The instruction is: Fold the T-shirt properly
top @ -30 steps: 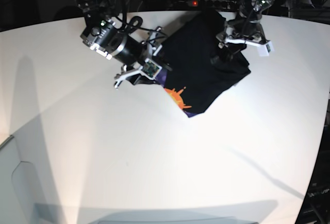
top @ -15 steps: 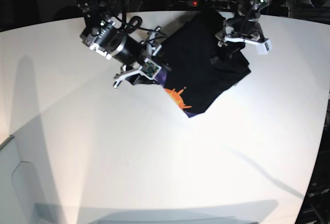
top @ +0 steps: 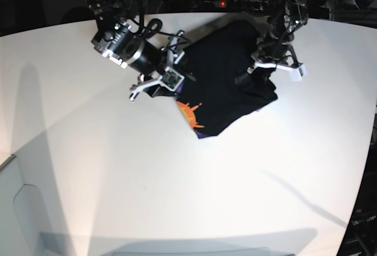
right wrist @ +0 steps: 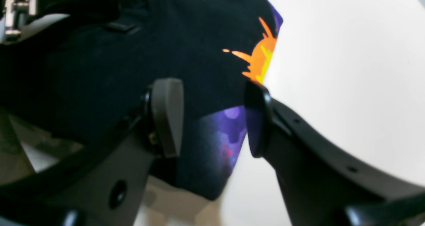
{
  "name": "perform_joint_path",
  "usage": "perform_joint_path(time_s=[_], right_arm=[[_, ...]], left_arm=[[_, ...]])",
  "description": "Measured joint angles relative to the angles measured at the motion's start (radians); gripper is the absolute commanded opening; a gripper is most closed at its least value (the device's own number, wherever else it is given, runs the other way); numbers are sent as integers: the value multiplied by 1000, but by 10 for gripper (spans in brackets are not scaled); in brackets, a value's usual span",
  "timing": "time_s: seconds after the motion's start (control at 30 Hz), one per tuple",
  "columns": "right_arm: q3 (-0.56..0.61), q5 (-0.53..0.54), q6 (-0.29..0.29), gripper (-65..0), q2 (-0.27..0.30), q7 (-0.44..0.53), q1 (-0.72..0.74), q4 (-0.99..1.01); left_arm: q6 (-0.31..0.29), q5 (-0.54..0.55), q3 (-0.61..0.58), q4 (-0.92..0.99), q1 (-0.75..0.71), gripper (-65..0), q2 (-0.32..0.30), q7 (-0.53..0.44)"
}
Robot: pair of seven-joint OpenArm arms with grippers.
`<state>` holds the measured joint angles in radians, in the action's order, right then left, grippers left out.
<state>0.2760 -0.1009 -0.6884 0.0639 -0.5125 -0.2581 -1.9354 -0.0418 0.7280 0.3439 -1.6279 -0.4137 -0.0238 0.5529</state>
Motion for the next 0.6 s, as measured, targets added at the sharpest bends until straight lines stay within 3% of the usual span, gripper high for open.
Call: perform_joint_path(time_s=[0.03,0.2,0.6], right_arm=[[0,0,0,-344,0,0,0,-1],[-56,0,0,-344,-6,0,0,-2],[-149,3,0,-344,-9,0,33,-5]], left_arm=[[0,-2,-25,10,19,-649,-23,6],[15,-5,-124,44,92,-648,-82,11],[39,-21,-209,-20,187,-628,-114,57]])
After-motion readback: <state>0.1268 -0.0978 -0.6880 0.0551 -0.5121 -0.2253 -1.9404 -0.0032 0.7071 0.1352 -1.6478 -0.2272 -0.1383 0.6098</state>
